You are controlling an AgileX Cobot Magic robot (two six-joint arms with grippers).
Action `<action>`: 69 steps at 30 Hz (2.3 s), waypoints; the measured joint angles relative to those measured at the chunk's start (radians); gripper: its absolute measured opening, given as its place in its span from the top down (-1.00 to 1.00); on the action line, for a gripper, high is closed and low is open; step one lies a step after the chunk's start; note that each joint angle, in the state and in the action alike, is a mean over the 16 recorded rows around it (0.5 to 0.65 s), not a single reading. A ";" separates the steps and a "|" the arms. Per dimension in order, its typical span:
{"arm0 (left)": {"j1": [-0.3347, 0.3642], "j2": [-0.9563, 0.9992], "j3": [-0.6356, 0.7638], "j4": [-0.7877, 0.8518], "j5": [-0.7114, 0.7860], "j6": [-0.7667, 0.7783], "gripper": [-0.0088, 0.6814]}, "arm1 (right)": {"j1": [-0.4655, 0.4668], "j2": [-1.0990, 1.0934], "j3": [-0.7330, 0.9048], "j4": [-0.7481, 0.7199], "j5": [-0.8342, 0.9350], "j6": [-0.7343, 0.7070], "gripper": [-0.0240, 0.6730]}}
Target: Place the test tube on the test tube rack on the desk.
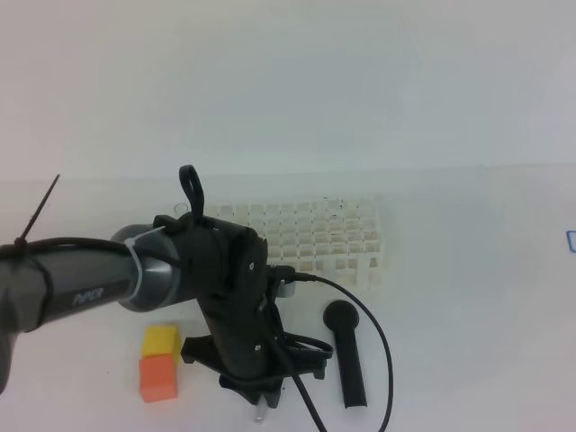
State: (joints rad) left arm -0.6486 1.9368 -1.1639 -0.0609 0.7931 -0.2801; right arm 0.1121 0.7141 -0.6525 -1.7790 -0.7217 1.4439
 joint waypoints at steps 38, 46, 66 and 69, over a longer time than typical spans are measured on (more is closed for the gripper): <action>0.001 0.002 -0.005 0.004 -0.004 -0.001 0.96 | 0.035 0.000 -0.002 0.235 0.063 -0.109 0.94; 0.001 0.002 -0.006 0.004 -0.005 -0.001 0.96 | 0.102 0.001 -0.040 0.947 0.473 -0.846 0.94; 0.000 0.003 -0.006 0.035 -0.013 0.000 0.94 | 0.160 0.006 -0.094 1.795 1.160 -1.611 0.94; 0.001 0.002 -0.006 0.037 -0.023 0.000 0.96 | 0.160 0.006 -0.094 1.811 1.162 -1.616 0.94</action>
State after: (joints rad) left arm -0.6481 1.9393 -1.1695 -0.0240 0.7704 -0.2797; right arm 0.2722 0.7199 -0.7466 0.0323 0.4406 -0.1717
